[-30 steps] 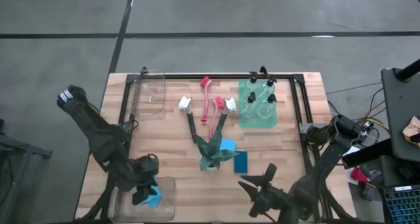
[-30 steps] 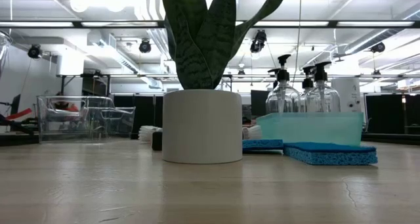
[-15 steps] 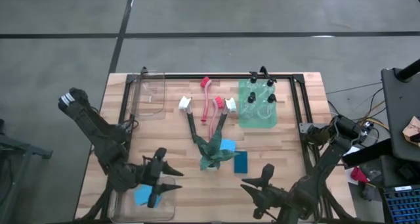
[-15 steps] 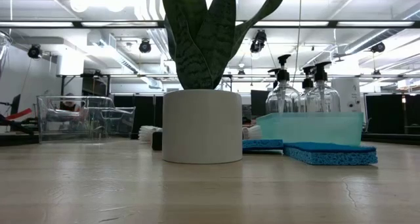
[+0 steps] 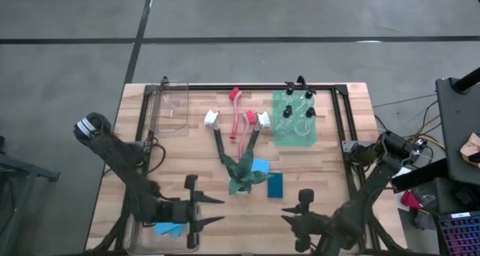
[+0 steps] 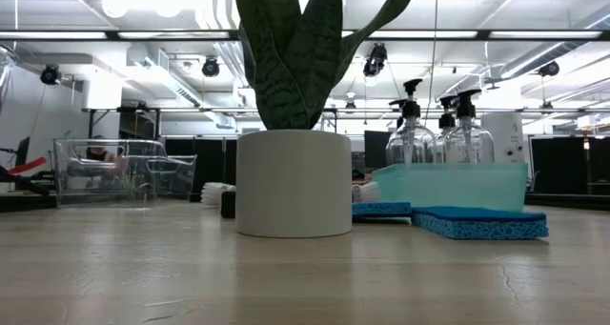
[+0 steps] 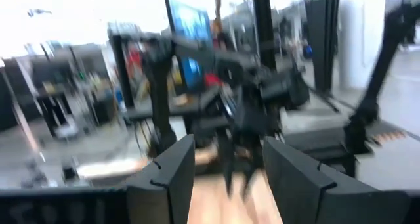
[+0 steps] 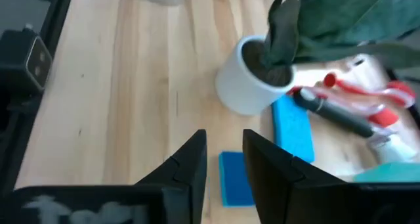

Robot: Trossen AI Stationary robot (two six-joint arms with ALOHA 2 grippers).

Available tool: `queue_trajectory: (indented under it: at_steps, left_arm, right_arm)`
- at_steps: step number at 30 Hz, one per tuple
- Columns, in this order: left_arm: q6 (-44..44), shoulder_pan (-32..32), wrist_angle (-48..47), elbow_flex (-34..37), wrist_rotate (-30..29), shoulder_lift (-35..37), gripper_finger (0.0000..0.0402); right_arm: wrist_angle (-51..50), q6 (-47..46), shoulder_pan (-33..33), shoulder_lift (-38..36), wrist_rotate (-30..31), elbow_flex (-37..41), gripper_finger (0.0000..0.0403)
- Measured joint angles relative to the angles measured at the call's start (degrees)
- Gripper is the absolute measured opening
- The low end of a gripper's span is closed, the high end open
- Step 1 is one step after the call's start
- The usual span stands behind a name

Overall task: Pick & Place Kitchen Sink Supplies
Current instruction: Put the blue sponge into the bottom transparent bin

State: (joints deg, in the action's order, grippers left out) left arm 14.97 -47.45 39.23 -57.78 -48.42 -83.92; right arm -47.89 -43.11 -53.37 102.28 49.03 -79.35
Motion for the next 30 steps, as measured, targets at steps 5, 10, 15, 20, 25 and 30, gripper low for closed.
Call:
queue_trajectory:
  at_steps: [5,10,15,20,25,30]
  left_arm:
    - [10.7,0.4,11.3,0.0,2.1,-1.6,0.0175]
    - [11.9,0.9,10.7,0.0,6.1,-1.6,0.0175]
    - [11.9,0.9,9.9,0.0,6.1,-1.4,0.0175]
    - [12.5,0.8,8.2,0.0,6.0,-1.3,0.0174]
    - [13.9,0.9,8.3,0.0,6.0,-1.2,0.0175]
    - [14.3,0.9,8.3,0.0,6.0,-1.1,0.0175]
  right_arm:
    - [0.0,-0.3,1.4,0.0,-3.3,1.1,0.0133]
    - [0.1,-1.9,4.4,0.1,-9.4,4.4,0.0176]
    - [0.5,-2.0,7.8,0.1,-11.3,7.1,0.019]
    - [1.3,-1.6,10.2,0.1,-12.7,9.5,0.0181]
    - [9.2,0.6,11.5,0.2,-13.1,13.7,0.0172]
    - [14.0,2.0,12.0,0.2,-13.5,17.9,0.0172]
